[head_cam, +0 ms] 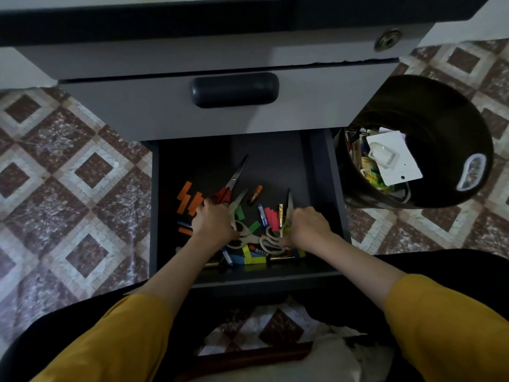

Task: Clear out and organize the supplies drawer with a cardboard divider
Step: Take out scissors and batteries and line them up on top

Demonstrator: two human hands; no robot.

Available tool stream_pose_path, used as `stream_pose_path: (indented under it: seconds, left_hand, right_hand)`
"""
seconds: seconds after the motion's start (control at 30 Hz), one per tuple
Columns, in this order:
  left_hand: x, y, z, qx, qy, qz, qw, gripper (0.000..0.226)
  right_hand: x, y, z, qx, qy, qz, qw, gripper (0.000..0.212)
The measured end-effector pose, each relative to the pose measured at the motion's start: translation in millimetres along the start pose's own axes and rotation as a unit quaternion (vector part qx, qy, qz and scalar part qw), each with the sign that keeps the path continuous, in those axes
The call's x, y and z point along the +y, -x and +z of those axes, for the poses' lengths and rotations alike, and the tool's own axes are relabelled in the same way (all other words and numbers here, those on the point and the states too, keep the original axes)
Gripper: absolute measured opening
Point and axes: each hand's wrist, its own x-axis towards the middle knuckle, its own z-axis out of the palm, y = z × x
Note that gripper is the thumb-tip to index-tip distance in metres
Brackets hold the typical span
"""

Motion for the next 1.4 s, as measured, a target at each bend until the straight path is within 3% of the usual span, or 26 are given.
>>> stream_pose_path:
  seconds: [0.17, 0.4, 0.5, 0.73, 0.9, 1.07, 1.3, 1.4]
  left_hand:
    - [3, -3, 1, 0.012, 0.049, -0.007, 0.999, 0.055]
    - [4, 14, -6, 0.037, 0.086, 0.029, 0.995, 0.050]
    - [5, 30, -14, 0.060, 0.124, 0.064, 0.988, 0.043]
    - [-4, 74, -41, 0.113, 0.146, 0.121, 0.975, 0.055]
    - [-17, 106, -71, 0.142, 0.162, 0.117, 0.970, 0.028]
    - [-17, 137, -98, 0.188, 0.163, 0.132, 0.959, 0.046]
    - [-8, 174, -132, 0.212, 0.209, 0.141, 0.944, 0.034]
    - [-2, 188, -154, 0.240, 0.207, 0.142, 0.938, 0.044]
  right_hand:
    - [-4, 6, -5, 0.026, -0.025, -0.017, 0.999, 0.049]
    - [-2, 14, -12, 0.090, -0.077, -0.052, 0.992, 0.035]
    - [-3, 25, -20, 0.099, -0.082, -0.073, 0.989, 0.045]
    - [2, 63, -38, 0.144, -0.089, -0.118, 0.979, 0.048]
    - [0, 101, -59, 0.186, -0.098, -0.146, 0.967, 0.047]
    - [-3, 140, -77, 0.219, -0.071, -0.176, 0.957, 0.051]
    - [-4, 180, -103, 0.274, -0.088, -0.221, 0.932, 0.048]
    - [-11, 194, -121, 0.290, -0.115, -0.253, 0.916, 0.040]
